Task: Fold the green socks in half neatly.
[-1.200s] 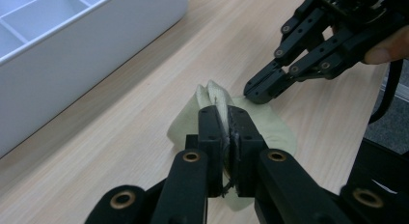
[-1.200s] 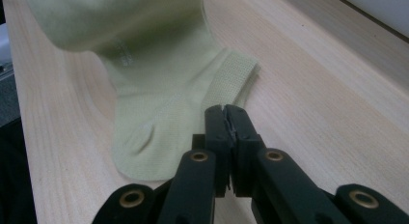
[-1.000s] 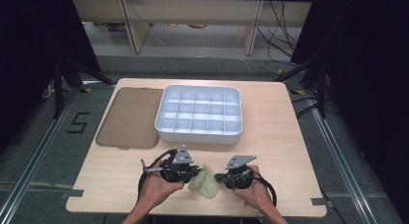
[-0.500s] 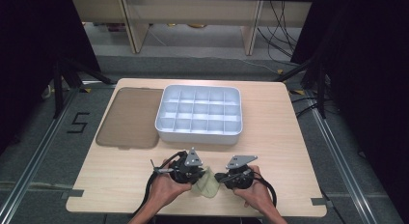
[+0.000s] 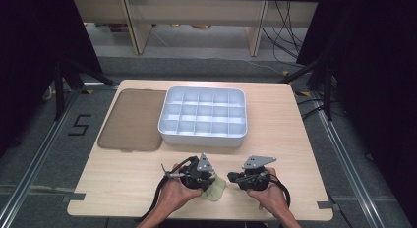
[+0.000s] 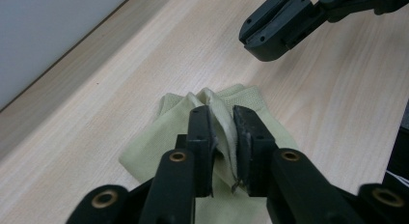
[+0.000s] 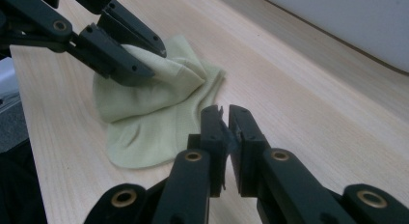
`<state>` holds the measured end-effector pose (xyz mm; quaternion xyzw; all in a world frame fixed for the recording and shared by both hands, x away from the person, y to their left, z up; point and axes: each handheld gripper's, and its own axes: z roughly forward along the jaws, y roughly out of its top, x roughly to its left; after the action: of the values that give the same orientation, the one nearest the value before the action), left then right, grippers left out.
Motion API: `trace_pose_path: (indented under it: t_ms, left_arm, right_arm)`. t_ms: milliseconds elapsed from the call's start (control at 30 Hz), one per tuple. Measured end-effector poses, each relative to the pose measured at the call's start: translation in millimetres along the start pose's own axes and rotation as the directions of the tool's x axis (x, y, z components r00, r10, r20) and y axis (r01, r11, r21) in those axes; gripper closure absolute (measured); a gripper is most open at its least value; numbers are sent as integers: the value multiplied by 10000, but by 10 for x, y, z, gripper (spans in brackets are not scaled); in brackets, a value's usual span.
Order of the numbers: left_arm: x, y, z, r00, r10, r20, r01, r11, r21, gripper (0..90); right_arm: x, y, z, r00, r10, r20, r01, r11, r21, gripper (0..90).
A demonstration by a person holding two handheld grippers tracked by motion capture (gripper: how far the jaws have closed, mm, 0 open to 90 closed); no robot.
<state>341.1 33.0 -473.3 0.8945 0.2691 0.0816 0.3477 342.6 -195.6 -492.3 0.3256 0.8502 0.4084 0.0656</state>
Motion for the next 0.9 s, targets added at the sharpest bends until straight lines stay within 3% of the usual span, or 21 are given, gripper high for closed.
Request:
trace_pose_path:
  t_ms: [33,67,200,300,333,500,533,567,633,700,733,900]
  left_arm:
    - [12,-1,-3,9989,-201,425,211,9995,-222,708]
    - [14,-1,-16,9976,-378,578,399,9986,-354,687]
    - [30,13,-60,9945,-712,767,773,9939,-784,575]
    - [33,24,-171,9878,-1101,1100,1235,9845,-1241,529]
    - [39,23,-213,9888,-978,1132,1127,9846,-1339,528]
    - [76,-36,-341,9891,-995,1081,1159,9807,-1572,576]
    - [107,-92,-371,9918,-872,931,1009,9829,-1542,636]
    - [124,-124,-382,9933,-741,886,868,9848,-1502,668]
    - [126,-157,-380,9929,-875,801,986,9842,-1470,706]
    - [165,-221,-387,9969,-531,581,600,9906,-1229,751]
    - [167,-247,-377,9963,-657,560,722,9897,-1237,771]
    - [211,-400,-268,9974,-544,477,575,9961,-665,808]
  right_arm:
    - [-1,-3,-14,10000,65,-31,-65,10000,-35,851]
    - [-15,-1,-14,10000,-62,34,62,10000,-34,851]
    - [-30,5,-32,10000,7,14,-7,9999,-123,848]
    - [-58,14,-62,10000,59,4,-59,9995,-311,842]
    - [-59,12,-75,9999,117,24,-116,9995,-285,842]
    - [-72,15,-114,9997,222,49,-219,9987,-451,840]
    - [-46,27,-128,9992,392,-111,-397,9979,-508,839]
    - [-52,39,-143,9997,241,28,-239,9985,-502,839]
    - [-41,49,-148,9996,276,4,-275,9982,-534,839]
    - [-16,69,-155,9999,149,-64,-153,9980,-621,838]
    - [0,78,-148,9998,81,-167,-92,9976,-684,837]
    - [163,132,-112,9985,-288,-474,250,9965,-799,835]
